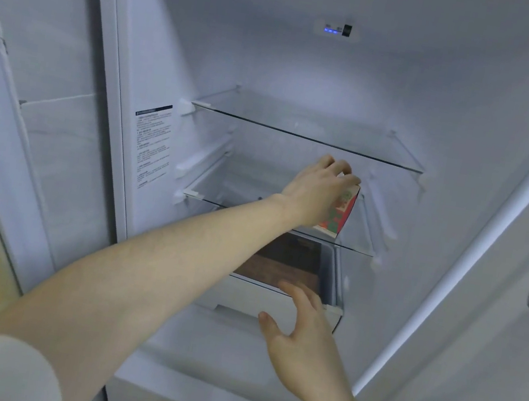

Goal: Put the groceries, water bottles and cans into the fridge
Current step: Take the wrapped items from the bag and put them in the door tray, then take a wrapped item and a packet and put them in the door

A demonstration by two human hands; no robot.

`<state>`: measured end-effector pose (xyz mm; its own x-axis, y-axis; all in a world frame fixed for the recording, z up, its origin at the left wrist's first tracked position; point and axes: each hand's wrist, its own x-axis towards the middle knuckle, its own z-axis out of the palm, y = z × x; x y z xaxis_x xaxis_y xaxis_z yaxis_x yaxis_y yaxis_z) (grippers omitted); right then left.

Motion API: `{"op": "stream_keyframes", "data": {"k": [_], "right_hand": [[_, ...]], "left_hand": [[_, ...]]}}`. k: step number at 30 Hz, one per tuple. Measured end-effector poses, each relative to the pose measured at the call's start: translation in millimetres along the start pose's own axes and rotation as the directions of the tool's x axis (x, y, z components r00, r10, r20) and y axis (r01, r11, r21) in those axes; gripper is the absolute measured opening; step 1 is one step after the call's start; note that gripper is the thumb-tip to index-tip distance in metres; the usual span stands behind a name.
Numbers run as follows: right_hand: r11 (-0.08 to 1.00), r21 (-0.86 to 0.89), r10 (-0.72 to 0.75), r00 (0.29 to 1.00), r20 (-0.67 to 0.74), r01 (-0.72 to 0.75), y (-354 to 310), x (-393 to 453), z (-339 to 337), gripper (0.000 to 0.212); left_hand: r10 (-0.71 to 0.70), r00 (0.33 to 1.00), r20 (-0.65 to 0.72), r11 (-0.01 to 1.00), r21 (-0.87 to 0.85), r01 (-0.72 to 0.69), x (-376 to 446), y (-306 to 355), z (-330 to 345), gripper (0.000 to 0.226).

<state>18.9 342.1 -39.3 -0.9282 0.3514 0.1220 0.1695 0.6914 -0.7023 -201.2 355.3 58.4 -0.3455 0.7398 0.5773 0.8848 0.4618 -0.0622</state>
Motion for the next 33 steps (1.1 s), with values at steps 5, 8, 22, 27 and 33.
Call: {"op": "stream_keyframes", "data": {"k": [5,8,22,27,33], "right_hand": [[0.999,0.032,-0.013,0.999,0.050,0.011,-4.4,6.1,13.1,0.052],[0.998,0.054,-0.045,0.994,0.096,0.040,-11.0,11.3,23.2,0.052],[0.857,0.161,-0.409,0.454,0.791,0.490,-130.6,9.0,118.4,0.060],[0.717,0.338,-0.498,0.110,0.860,0.610,-175.6,-36.2,170.1,0.053],[0.467,0.546,-0.495,-0.306,0.813,0.696,-213.9,-134.2,222.1,0.052]], "left_hand": [[0.016,0.999,-0.028,0.996,-0.082,-0.019,-19.2,-4.6,-14.3,0.061],[-0.036,0.998,-0.059,0.986,-0.167,0.025,-51.8,-5.8,-37.1,0.055],[-0.824,0.565,-0.046,0.563,0.055,0.825,-462.6,46.2,-174.7,0.050],[-0.956,0.191,-0.222,0.170,0.108,0.979,-539.2,133.1,-222.8,0.049],[-0.893,-0.203,-0.401,-0.261,0.095,0.961,-596.0,249.8,-254.9,0.054]]}}
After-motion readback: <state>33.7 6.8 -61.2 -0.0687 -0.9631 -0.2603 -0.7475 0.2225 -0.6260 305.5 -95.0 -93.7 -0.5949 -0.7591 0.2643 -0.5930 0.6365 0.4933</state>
